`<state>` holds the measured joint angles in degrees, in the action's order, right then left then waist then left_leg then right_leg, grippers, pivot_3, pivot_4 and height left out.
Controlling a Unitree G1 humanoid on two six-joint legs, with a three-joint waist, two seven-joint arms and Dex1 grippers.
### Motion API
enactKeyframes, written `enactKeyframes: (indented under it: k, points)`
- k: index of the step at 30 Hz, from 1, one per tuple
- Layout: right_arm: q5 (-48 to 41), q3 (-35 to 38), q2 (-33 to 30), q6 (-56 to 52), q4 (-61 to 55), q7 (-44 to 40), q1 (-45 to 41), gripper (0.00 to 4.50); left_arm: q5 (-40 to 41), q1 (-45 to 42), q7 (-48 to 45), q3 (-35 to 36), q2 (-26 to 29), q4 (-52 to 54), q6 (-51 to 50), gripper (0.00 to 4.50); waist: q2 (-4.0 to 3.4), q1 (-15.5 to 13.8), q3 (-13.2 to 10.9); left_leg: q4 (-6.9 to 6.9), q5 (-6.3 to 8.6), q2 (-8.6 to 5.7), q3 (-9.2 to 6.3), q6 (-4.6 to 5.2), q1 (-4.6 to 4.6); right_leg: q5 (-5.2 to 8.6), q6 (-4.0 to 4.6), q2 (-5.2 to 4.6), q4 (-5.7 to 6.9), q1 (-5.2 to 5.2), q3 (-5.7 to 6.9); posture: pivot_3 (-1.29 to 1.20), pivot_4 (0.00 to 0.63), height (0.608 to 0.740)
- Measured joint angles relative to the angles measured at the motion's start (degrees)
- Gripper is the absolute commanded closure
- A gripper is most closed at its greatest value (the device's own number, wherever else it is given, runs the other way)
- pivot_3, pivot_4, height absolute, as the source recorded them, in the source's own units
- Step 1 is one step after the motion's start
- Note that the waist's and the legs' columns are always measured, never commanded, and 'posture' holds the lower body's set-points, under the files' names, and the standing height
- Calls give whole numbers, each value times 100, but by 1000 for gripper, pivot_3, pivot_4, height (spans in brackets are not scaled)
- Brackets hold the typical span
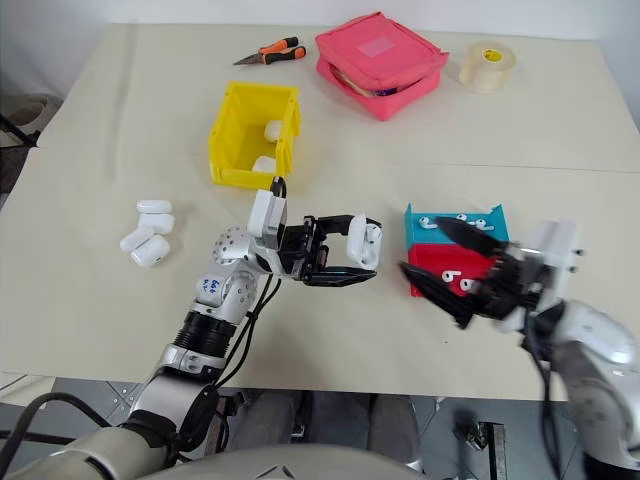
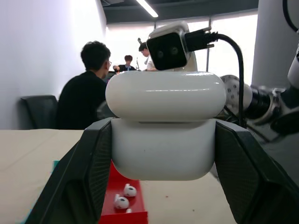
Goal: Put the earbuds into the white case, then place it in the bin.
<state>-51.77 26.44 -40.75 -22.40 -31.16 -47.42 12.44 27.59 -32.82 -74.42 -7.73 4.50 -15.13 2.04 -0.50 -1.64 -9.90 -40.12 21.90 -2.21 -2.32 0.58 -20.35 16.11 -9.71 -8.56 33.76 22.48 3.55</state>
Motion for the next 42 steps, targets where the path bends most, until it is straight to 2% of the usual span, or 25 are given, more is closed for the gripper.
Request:
enactKeyframes:
  k: [5, 11, 18, 23, 29, 34, 37, 42]
  points:
    - [955, 866, -462, 706, 1597, -764, 450, 26, -141, -9, 101, 11, 92, -162, 201, 1693, 1, 5, 0, 0, -2, 1, 25, 5, 3, 0, -1, -1, 1, -2, -2, 0, 150, 740]
    - [1782, 760, -888, 1360, 2744, -1473, 167, 26, -173, 19, 199, 5, 47, -143, 287, 1693, 0, 52, 0, 1, -2, 9, 43, 4, 13, 0, -1, 0, 3, -2, -8, 0, 150, 740]
    - [2301, -273, -1682, 1238, 3459, -1988, -1502, 26, -155, 248, 387, 46, 27, -65, 341, 1693, -8, 37, 4, -1, -2, 11, 41, 3, 12, -1, -2, -1, 2, 2, -12, 0, 150, 740]
    - [2905, -1649, -2213, 656, 4062, -2464, -3358, 26, -161, 426, 529, 83, 50, 95, 425, 1693, -6, 23, 2, -4, -2, 10, -14, 2, 2, -2, -3, -3, -4, 4, -2, 0, 150, 740]
    - [4005, -3142, -1904, 581, 5065, -2812, -5169, 26, -178, 475, 712, 58, -1, 139, 460, 1693, -7, 43, 3, 1, -2, 3, -25, 1, -8, -2, -4, -8, -12, 15, -3, 0, 150, 740]
    - [4803, -3946, -1483, 1048, 5799, -3062, -5978, 26, -181, 622, 815, 24, -18, 230, 475, 1693, -7, 44, 3, -1, -1, 4, -24, -1, -16, -2, -4, -7, -12, 18, 5, 0, 150, 740]
    - [5232, -4238, -1347, 1417, 6388, -3116, -6284, 26, -182, 663, 859, 6, -7, 328, 477, 1693, -7, 28, 3, -6, -1, 1, -23, -1, -24, -2, -4, -8, -12, 19, 10, 0, 150, 740]
    - [5551, -4310, -1269, 1754, 7190, -3253, -6758, 26, -182, 678, 948, -3, -13, 352, 478, 1693, -8, 54, 3, -4, -2, 3, -20, -3, -25, -2, -4, -6, -12, 22, 12, 0, 150, 740]
